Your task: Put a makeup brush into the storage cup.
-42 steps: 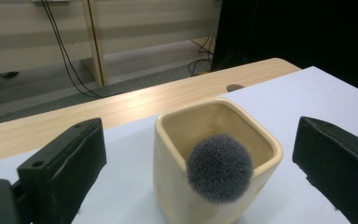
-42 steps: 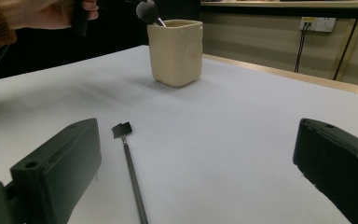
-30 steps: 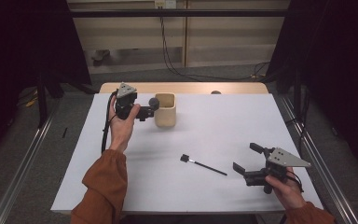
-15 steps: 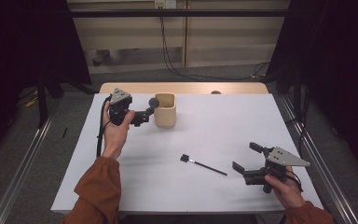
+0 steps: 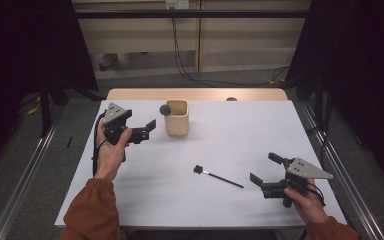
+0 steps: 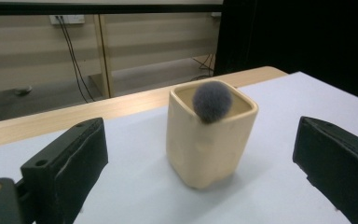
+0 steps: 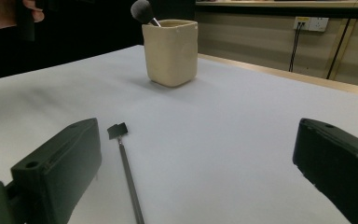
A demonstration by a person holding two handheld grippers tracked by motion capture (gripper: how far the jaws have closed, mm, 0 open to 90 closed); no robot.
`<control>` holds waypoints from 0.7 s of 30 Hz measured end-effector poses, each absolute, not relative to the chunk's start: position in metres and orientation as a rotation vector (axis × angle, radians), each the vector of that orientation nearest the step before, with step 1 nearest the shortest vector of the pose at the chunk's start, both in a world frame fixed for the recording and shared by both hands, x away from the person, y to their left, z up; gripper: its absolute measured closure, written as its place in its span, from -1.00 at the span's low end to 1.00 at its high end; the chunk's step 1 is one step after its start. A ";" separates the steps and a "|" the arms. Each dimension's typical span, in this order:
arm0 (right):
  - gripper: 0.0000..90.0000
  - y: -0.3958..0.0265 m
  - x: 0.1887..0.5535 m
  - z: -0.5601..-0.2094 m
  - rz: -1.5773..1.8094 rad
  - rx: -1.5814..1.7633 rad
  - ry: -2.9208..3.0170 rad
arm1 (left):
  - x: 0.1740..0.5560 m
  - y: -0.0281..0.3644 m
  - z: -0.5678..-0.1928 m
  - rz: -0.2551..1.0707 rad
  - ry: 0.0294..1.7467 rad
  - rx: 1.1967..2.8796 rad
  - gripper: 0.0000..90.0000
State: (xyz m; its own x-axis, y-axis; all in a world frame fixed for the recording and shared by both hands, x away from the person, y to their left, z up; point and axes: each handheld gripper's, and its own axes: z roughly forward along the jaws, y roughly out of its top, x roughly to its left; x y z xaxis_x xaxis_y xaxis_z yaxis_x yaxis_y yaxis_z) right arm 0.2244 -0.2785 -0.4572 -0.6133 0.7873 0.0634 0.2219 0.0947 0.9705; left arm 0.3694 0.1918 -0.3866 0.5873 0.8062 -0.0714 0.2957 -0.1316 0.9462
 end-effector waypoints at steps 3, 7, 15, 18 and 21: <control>-0.99 -0.280 0.223 -0.458 1.543 0.991 1.897 | 0.360 0.196 -0.386 0.573 0.901 1.691 -0.94; -0.99 -0.280 0.223 -0.458 1.545 0.984 1.893 | 0.348 0.200 -0.386 0.568 0.895 1.682 -0.94; -0.99 -0.280 0.223 -0.458 1.544 0.980 1.900 | 0.329 0.204 -0.390 0.579 0.891 1.690 -0.96; -0.99 -0.279 0.224 -0.458 1.543 0.976 1.903 | 0.322 0.207 -0.391 0.583 0.885 1.685 -0.96; -0.99 -0.280 0.224 -0.458 1.543 0.977 1.901 | 0.316 0.211 -0.392 0.584 0.889 1.684 -0.96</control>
